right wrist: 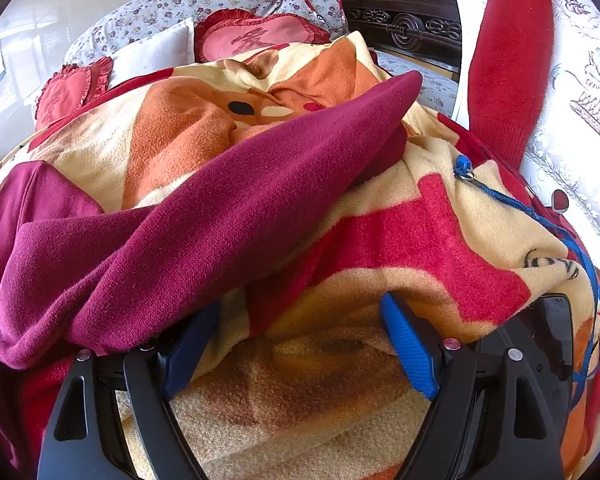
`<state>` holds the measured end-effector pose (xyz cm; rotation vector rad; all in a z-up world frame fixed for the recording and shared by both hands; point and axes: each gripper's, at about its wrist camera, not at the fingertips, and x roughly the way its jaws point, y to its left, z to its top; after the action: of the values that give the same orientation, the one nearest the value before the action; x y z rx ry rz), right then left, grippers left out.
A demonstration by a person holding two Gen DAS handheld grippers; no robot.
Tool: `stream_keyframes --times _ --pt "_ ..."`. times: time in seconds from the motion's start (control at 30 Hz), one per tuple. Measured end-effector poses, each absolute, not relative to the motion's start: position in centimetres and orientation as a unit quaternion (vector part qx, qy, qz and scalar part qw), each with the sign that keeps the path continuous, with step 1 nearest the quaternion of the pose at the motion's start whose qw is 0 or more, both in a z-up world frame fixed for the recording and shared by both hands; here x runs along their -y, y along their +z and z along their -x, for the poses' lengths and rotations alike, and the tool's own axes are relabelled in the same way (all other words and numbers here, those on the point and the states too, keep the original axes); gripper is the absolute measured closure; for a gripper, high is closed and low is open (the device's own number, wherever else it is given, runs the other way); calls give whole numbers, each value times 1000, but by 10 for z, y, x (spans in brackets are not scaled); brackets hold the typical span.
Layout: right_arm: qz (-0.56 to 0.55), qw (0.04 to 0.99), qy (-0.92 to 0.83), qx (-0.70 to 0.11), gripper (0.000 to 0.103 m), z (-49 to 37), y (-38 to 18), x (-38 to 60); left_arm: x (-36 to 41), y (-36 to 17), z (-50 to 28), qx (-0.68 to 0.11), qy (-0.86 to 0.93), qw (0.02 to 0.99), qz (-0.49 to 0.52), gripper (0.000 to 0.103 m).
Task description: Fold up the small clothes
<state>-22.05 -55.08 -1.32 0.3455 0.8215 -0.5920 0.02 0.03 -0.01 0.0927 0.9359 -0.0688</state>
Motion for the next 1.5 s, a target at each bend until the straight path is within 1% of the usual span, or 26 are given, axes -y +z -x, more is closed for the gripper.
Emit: stream_keyframes --times 0.47,0.67,0.87,1.07,1.23,1.5 --pt "-165 860 -282 -391 37 221 -13 551 -1 0 -2 -454 -33 889 -45 0" --pt "-165 859 -285 -392 37 220 -13 550 0 5 7 -476 -39 877 -48 0" --pt "-155 842 -314 -410 38 222 -3 534 3 27 40 -444 -57 891 -69 0" --pt "-172 848 -266 -425 38 266 41 498 13 54 67 -426 -86 897 -78 0" --pt "-175 851 -224 -442 38 296 84 465 20 72 82 -425 -108 896 -63 0" --pt "-181 859 -105 -468 38 296 154 392 28 91 85 -414 -116 900 -69 0"
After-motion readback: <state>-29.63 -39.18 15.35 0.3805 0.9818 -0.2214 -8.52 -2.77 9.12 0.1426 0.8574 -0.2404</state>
